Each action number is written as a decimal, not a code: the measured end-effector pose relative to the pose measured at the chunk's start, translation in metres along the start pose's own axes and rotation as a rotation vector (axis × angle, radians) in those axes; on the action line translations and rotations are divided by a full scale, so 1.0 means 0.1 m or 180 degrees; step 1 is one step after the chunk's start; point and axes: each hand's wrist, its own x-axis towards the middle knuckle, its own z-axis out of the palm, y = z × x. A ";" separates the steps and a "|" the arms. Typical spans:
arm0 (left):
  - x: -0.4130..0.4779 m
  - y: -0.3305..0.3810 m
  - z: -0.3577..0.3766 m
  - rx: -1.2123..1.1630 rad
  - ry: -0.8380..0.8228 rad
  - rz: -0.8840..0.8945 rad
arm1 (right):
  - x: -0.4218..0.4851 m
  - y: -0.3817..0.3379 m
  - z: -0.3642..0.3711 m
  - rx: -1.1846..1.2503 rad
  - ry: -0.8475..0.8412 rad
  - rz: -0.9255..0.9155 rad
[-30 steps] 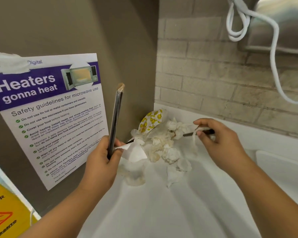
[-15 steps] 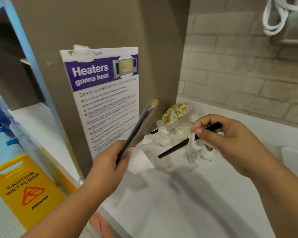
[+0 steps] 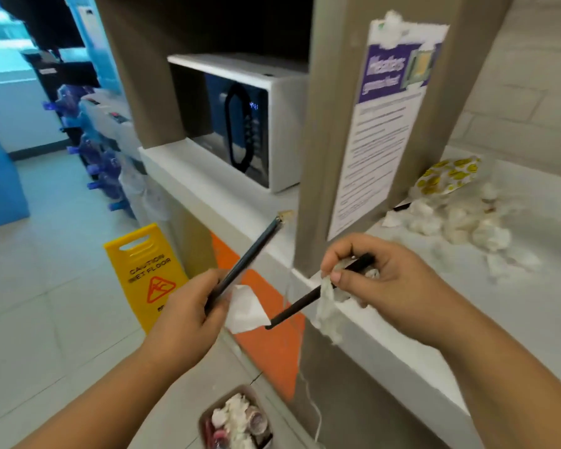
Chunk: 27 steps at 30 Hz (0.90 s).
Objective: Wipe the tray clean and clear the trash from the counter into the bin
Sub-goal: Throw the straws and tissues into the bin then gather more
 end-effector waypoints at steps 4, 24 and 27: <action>-0.32 -0.54 -0.14 0.0232 -0.0280 -0.0530 | 0.10 0.39 0.78 -0.0254 -0.0242 0.0291; -1.25 -3.01 1.70 0.0530 -0.0929 -0.2911 | 0.35 4.18 2.94 -0.0805 -0.1111 0.1854; -1.42 -3.30 1.98 0.0542 -0.1010 -0.3140 | 0.36 4.63 3.22 -0.0946 -0.1226 0.1818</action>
